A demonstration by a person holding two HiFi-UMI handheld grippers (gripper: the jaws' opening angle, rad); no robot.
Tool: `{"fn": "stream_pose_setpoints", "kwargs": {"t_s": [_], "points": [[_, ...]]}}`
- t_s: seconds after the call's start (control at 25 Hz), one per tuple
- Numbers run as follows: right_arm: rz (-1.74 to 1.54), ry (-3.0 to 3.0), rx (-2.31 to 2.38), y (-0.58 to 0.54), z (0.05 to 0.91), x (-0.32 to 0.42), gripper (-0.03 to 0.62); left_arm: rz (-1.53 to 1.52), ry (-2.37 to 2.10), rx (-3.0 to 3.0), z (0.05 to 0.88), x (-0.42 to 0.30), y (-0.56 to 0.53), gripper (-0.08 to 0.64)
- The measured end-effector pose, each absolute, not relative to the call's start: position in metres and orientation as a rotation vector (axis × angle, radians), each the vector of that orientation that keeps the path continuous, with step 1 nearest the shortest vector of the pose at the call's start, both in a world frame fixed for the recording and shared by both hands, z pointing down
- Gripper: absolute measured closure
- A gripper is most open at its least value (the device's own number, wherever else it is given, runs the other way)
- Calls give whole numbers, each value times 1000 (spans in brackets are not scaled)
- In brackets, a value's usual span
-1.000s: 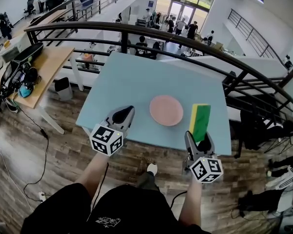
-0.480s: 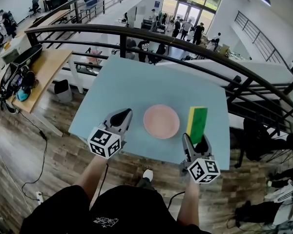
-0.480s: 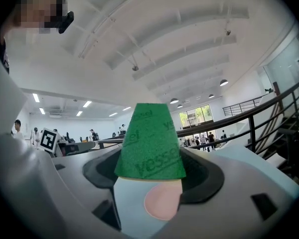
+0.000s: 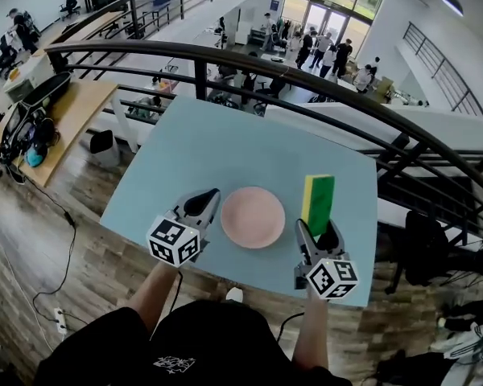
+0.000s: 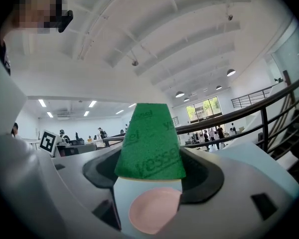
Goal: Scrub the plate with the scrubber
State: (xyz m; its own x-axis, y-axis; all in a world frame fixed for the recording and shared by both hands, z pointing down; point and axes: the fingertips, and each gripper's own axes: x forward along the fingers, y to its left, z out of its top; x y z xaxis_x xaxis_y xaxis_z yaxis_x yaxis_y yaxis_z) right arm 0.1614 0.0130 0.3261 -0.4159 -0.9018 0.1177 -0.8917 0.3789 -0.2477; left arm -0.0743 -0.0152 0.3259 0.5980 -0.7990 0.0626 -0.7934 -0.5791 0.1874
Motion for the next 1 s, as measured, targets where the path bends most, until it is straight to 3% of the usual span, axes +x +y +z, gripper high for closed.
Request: {"fn": "stream_pose_setpoints", "kwargs": {"t_s": [0.32,1.0], "points": [[-531,2703,-1531,-23,356,206,259,72,-1409,2567,346,-13,-37,553],[-664,3051,-1392,-49,440,142,259,246,-1392,2384,430,-47,-63,552]]}}
